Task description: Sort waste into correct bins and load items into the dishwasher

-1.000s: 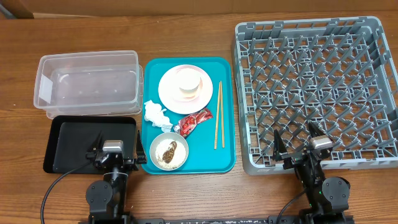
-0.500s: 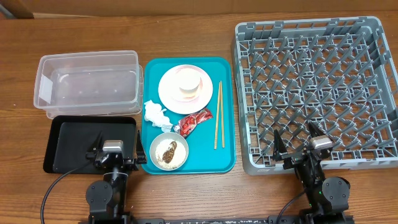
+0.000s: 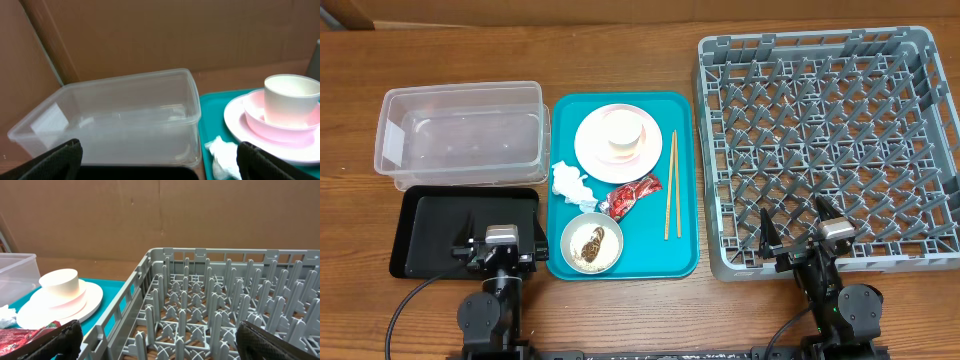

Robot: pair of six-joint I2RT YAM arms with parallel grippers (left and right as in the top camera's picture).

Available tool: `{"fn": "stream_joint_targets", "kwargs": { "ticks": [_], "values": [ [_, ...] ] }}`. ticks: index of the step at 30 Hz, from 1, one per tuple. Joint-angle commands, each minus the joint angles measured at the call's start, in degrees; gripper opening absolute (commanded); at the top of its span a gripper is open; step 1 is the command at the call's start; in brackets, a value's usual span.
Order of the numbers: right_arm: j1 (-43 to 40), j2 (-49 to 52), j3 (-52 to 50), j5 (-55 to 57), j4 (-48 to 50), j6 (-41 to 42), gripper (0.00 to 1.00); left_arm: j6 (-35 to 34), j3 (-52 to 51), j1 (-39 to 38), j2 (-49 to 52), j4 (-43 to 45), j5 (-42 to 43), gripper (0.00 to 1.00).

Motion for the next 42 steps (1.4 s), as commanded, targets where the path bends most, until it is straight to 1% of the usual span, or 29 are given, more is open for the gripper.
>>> {"fn": "stream_joint_targets", "kwargs": {
  "ticks": [1, 2, 3, 4, 5, 6, 7, 8, 12, 16, 17, 18, 21, 26, 29, 30, 32, 37, 38, 39, 40, 41, 42],
  "values": [
    [0.26, -0.68, -0.61, 0.11, 0.35, 0.15, 1.0, 1.18, -0.13, -0.02, -0.63, 5.31, 4.22, 1.0],
    [0.26, -0.68, -0.61, 0.11, 0.35, 0.15, 1.0, -2.25, 0.2, -0.02, -0.63, 8.46, 9.9, 1.0],
    [0.26, -0.68, -0.61, 0.11, 0.35, 0.15, 1.0, -6.1, 0.66, -0.02, -0.63, 10.12, 12.39, 1.0],
    [0.26, -0.68, -0.61, 0.11, 0.35, 0.15, 1.0, -11.28, 1.46, -0.02, -0.63, 11.28, 13.6, 1.0],
    [0.26, -0.68, -0.61, 0.11, 0.35, 0.15, 1.0, -17.2, 2.86, -0.02, -0.63, 11.34, 13.66, 1.0],
    [0.26, -0.68, -0.61, 0.11, 0.35, 0.15, 1.0, -21.59, 4.48, -0.02, -0.61, 10.51, 13.68, 1.0],
    [0.26, -0.68, -0.61, 0.11, 0.35, 0.15, 1.0, -24.72, 6.75, -0.02, -0.61, 8.61, 13.77, 1.0],
    [0.26, -0.68, -0.61, 0.11, 0.35, 0.15, 1.0, -26.12, 8.96, -0.02, -0.59, 6.51, 14.34, 1.0],
    [0.26, -0.68, -0.61, 0.11, 0.35, 0.15, 1.0, -26.43, 20.35, -0.02, 0.81, -5.07, 16.11, 1.0],
    [0.26, -0.68, -0.61, 0.11, 0.35, 0.15, 1.0, -24.85, 34.07, -0.02, 6.08, -19.3, 16.09, 1.0],
    [0.26, -0.68, -0.61, 0.11, 0.35, 0.15, 1.0, -23.89, 41.57, -0.02, 10.45, -27.43, 16.09, 1.0],
    [0.26, -0.68, -0.61, 0.11, 0.35, 0.15, 1.0, -23.08, 45.64, -0.02, 13.2, -31.87, 16.09, 1.0],
    [0.26, -0.68, -0.61, 0.11, 0.35, 0.15, 1.0, -21.66, 56.57, -0.02, 22.43, -45.18, 16.09, 1.0],
    [0.26, -0.68, -0.61, 0.11, 0.35, 0.15, 1.0, -21.7, 71.43, -0.02, 38.53, -66.77, 16.5, 1.0],
    [0.26, -0.68, -0.61, 0.11, 0.35, 0.15, 1.0, -22.58, 76.54, -0.02, 46.38, -74.05, 16.9, 1.0],
    [0.26, -0.68, -0.61, 0.11, 0.35, 0.15, 1.0, -22.56, 77.13, -0.02, 48.11, -74.93, 16.87, 1.0],
    [0.26, -0.68, -0.61, 0.11, 0.35, 0.15, 1.0, -22.77, 77.44, -0.02, 51.21, -75.23, 17.42, 1.0],
    [0.26, -0.68, -0.61, 0.11, 0.35, 0.15, 1.0, -24.13, 77.42, -0.02, 57.4, -75.34, 22.64, 1.0],
    [0.26, -0.68, -0.61, 0.11, 0.35, 0.15, 1.0, -25.2, 77.42, -0.02, 58.82, -75.58, 23.12, 0.97],
    [0.26, -0.68, -0.61, 0.11, 0.35, 0.15, 1.0, -26.14, 77.42, -0.02, 59.89, -75.87, 23.32, 0.9],
    [0.26, -0.68, -0.61, 0.11, 0.35, 0.15, 1.0, -27.02, 77.42, -0.02, 60.96, -76.28, 23.3, 0.8],
    [0.26, -0.68, -0.61, 0.11, 0.35, 0.15, 1.0, -27.54, 77.4, -0.04, 62.88, -77.37, 23.3, 0.51],
    [0.26, -0.68, -0.61, 0.11, 0.35, 0.15, 1.0, -27.52, 77.37, -0.07, 63.8, -78.18, 23.3, 0.31]
  ]
}}
